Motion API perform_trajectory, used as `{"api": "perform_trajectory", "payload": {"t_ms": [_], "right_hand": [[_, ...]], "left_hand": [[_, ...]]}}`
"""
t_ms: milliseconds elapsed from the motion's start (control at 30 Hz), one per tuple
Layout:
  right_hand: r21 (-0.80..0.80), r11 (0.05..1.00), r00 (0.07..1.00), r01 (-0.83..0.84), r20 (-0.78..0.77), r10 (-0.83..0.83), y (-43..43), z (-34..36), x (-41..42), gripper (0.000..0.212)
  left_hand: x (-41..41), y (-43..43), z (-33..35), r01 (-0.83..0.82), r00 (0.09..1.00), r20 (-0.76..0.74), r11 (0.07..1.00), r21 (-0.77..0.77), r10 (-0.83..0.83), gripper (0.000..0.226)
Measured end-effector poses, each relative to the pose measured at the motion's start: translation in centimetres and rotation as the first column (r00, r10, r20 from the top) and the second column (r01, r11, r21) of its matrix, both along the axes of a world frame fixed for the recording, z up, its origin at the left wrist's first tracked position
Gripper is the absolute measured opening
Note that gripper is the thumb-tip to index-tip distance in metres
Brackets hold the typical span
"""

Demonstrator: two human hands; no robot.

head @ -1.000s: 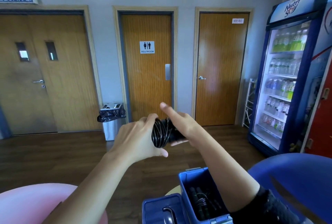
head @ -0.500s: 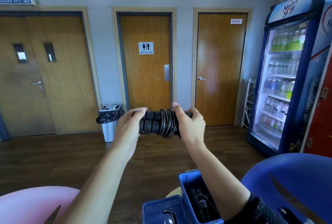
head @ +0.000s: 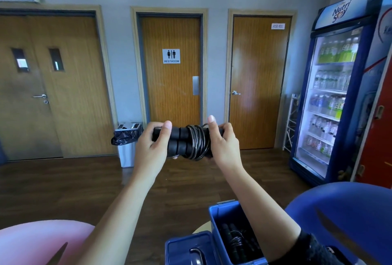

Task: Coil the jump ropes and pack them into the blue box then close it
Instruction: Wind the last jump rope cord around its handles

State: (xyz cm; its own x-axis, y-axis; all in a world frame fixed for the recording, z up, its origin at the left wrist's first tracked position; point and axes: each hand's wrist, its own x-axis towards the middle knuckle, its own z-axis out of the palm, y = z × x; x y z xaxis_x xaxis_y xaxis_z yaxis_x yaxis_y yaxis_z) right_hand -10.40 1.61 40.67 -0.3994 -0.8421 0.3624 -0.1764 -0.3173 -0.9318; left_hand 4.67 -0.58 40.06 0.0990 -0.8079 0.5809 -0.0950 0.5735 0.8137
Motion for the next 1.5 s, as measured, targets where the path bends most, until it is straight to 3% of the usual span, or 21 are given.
{"api": "perform_trajectory", "payload": {"t_ms": [133, 233, 333, 467, 533, 700, 933, 1167, 1300, 1400, 1467, 1500], "right_hand": [[0.175, 0.985, 0.999, 0.004, -0.036, 0.003, -0.2, 1.1, -0.3, 0.07], [0.268, 0.961, 0.998, -0.061, -0.006, 0.065, -0.7, 1.2, -0.5, 0.071], [0.209, 0.976, 0.998, -0.061, 0.033, 0.055, -0.9, 0.8, -0.6, 0.063], [0.014, 1.0, 1.0, 0.009, 0.012, -0.01, -1.0, -0.1, -1.0, 0.047], [-0.051, 0.997, 0.998, 0.061, -0.015, -0.061, -0.9, -0.4, -1.4, 0.044], [-0.088, 0.993, 0.997, 0.078, -0.021, -0.08, -1.2, -1.0, -3.0, 0.045], [0.046, 0.998, 0.999, 0.035, -0.027, -0.033, -2.0, -1.7, -7.4, 0.036], [0.292, 0.956, 0.999, 0.004, -0.036, 0.006, -3.1, -4.5, -12.3, 0.07], [0.453, 0.886, 0.991, -0.104, 0.121, 0.055, -3.6, -6.1, -15.1, 0.105], [0.455, 0.857, 0.931, -0.242, 0.359, 0.072, -3.5, -8.1, -16.1, 0.12], [0.421, 0.838, 0.866, -0.348, 0.487, 0.116, -2.9, -9.6, -16.1, 0.114], [0.381, 0.837, 0.831, -0.393, 0.537, 0.145, -2.7, -10.4, -16.1, 0.096]], "left_hand": [[0.5, -1.3, 0.0, 0.018, 0.998, -0.058, 0.999, 0.027, -0.017, 0.024], [0.5, -1.3, -0.1, 0.0, 0.998, -0.062, 1.0, -0.008, 0.0, 0.031], [0.2, -0.7, 0.0, 0.056, 0.993, -0.108, 0.998, 0.039, -0.052, 0.028], [-0.3, -0.2, 0.9, 0.217, 0.969, -0.177, 0.93, 0.295, -0.17, 0.025], [-0.8, -0.2, 1.2, 0.237, 0.967, -0.171, 0.905, 0.352, -0.187, 0.025], [-3.2, -0.4, 0.5, 0.064, 0.994, -0.099, 0.975, 0.211, -0.043, 0.028], [-7.1, -0.8, -1.2, -0.005, 1.0, -0.022, 0.999, 0.048, 0.006, 0.019], [-11.8, -1.3, -4.6, -0.017, 0.989, -0.137, 0.975, 0.222, 0.048, 0.023], [-14.3, -2.2, -7.7, -0.054, 0.959, -0.246, 0.942, 0.332, 0.142, 0.027], [-16.4, -2.6, -10.2, -0.068, 0.921, -0.325, 0.91, 0.409, 0.215, 0.027], [-17.9, -2.5, -11.7, -0.068, 0.902, -0.356, 0.895, 0.442, 0.244, 0.025], [-18.7, -2.4, -12.5, -0.058, 0.897, -0.367, 0.888, 0.456, 0.247, 0.025]]}}
